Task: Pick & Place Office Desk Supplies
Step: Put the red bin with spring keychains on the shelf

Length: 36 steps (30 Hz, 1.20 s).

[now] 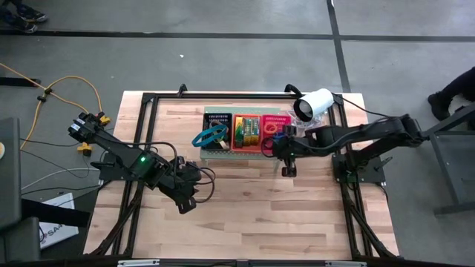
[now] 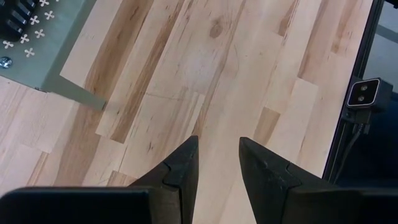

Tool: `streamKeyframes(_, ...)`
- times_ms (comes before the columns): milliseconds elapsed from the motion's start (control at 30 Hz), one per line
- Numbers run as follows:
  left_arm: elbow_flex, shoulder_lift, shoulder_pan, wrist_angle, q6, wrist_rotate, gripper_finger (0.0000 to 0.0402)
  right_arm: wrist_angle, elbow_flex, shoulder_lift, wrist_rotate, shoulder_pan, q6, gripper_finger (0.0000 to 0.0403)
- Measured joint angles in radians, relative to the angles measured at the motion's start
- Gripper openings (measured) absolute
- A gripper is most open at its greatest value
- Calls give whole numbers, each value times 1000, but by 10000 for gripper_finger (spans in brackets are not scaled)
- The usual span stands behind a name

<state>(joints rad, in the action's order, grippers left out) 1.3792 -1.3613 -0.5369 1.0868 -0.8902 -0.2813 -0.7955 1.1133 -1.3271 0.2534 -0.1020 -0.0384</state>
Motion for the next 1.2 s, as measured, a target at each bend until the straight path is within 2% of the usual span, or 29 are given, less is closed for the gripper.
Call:
streamKeyframes(567, 0, 0, 0, 0, 0, 0, 111, 49, 0, -23, -26, 20, 19, 3)
streamKeyframes(1200, 0, 0, 0, 0, 0, 0, 111, 42, 0, -23, -72, 27, 180, 3)
